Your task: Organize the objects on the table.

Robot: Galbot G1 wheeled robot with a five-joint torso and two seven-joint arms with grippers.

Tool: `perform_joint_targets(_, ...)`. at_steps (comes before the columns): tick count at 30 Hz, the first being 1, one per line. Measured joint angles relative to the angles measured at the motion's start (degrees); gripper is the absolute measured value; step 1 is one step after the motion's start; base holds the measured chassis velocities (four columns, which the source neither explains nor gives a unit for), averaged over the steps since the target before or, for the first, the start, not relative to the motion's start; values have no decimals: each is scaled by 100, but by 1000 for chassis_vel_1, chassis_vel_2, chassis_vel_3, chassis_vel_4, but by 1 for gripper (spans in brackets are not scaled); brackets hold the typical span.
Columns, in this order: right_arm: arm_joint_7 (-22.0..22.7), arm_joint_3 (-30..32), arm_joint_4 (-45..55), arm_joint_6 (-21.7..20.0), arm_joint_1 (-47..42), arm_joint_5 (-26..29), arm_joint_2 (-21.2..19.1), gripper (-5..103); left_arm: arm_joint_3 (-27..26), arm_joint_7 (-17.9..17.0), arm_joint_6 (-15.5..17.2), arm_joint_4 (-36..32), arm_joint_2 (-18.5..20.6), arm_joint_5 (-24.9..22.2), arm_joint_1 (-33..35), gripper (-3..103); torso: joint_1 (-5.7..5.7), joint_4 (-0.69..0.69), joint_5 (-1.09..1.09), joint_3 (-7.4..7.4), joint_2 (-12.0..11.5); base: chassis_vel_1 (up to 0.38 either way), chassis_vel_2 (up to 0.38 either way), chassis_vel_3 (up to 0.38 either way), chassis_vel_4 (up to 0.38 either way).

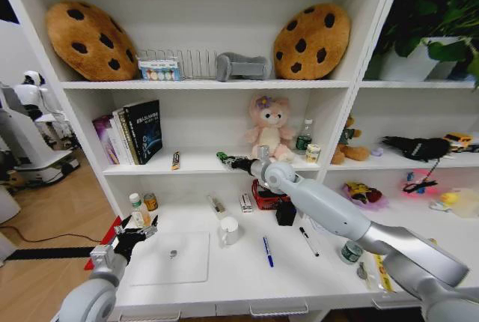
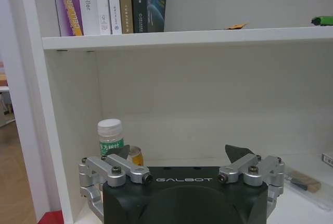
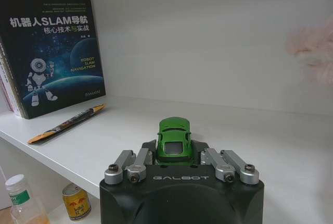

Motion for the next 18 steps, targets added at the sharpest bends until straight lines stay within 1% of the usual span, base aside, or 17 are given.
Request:
perform_joint_targets(4,0,-30,-33,17,29,-28,59,35,3,15,-11,0,-13,31,27,100,0,3,0,0,0,0,0,0,0)
perform_joint_targets(12,-19,-26,35,7,44,-23,67,35,-2,19,-18,-14,-30,51,55,100,1,4,0,1,0,0,0,0,0)
perform_joint_targets(13,-32,-19,74,-6,46,-13,48,33,-7,21,-32,-20,-31,55,59,100,0,5,0,1,-1,0,0,0,0)
perform_joint_targets(14,-33,-10,99,-9,50,-10,36,38,-12,24,-44,-20,-31,57,60,100,0,5,0,1,-1,0,0,0,0)
perform_joint_targets(15,-33,-10,99,-9,50,-10,36,38,-12,24,-44,-20,-31,57,60,100,0,5,0,1,-1,0,0,0,0)
perform_joint_targets(18,-33,17,139,-10,52,-15,14,55,-20,27,-49,-37,-27,57,66,100,0,2,0,1,0,0,0,0,0)
